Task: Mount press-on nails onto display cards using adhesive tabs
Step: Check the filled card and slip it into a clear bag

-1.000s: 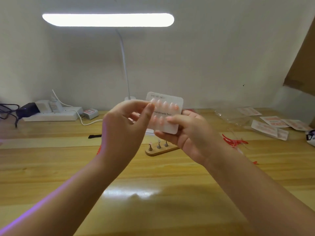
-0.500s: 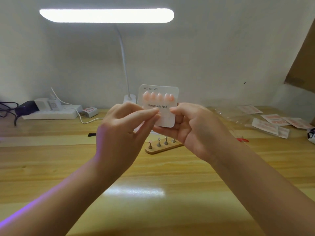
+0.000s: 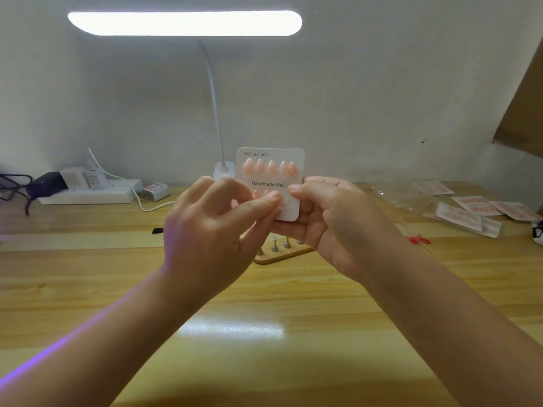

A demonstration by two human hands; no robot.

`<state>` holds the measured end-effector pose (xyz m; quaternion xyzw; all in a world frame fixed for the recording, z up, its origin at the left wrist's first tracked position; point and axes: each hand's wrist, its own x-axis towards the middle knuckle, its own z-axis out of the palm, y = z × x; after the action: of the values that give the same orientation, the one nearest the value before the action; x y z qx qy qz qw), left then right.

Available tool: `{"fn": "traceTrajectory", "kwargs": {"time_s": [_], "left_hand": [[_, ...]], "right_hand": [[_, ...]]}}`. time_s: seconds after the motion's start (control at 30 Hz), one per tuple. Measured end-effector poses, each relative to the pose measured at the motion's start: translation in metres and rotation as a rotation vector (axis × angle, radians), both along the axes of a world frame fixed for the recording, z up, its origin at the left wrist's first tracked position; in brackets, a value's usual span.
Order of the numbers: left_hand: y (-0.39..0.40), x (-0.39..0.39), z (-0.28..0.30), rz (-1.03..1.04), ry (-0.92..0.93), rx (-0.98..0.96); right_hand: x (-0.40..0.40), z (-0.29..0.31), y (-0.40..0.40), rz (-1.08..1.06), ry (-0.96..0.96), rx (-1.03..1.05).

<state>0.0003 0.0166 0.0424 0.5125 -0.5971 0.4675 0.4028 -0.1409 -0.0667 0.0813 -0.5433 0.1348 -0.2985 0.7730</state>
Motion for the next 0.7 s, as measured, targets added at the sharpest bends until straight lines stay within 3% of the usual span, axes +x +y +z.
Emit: {"fn": "traceTrajectory", "kwargs": {"time_s": [0.13,0.2,0.27,0.33,0.4,0.47,0.7], "left_hand": [[-0.001,0.0,-0.003,0.046,-0.047,0.074],[-0.002,-0.003,-0.004,0.001,0.042,0.123],[-0.003,-0.005,-0.003,-0.039,0.255,0.158],[-0.004,-0.004,0.0,-0.075,0.587,0.23],[-0.006,-0.001,0.001,-0.209,0.949,0.361],[-0.008,0.003,-0.001,-0.386,1.185,0.455],[-0.007,0.003,-0.002,-0.489,1.228,0.415]], "right_hand": [[0.0,-0.002,-0.003,-0.034,0.037,0.01],[0.0,-0.003,-0.003,-0.042,0.039,0.036],[0.001,-0.004,-0.005,-0.064,0.03,0.075],[0.001,-0.004,-0.009,-0.095,0.033,0.097],[0.001,-0.006,-0.012,-0.09,0.038,0.091],[0.001,-0.009,-0.014,-0.049,0.047,0.071],[0.001,-0.017,-0.02,0.021,0.043,-0.078]]}}
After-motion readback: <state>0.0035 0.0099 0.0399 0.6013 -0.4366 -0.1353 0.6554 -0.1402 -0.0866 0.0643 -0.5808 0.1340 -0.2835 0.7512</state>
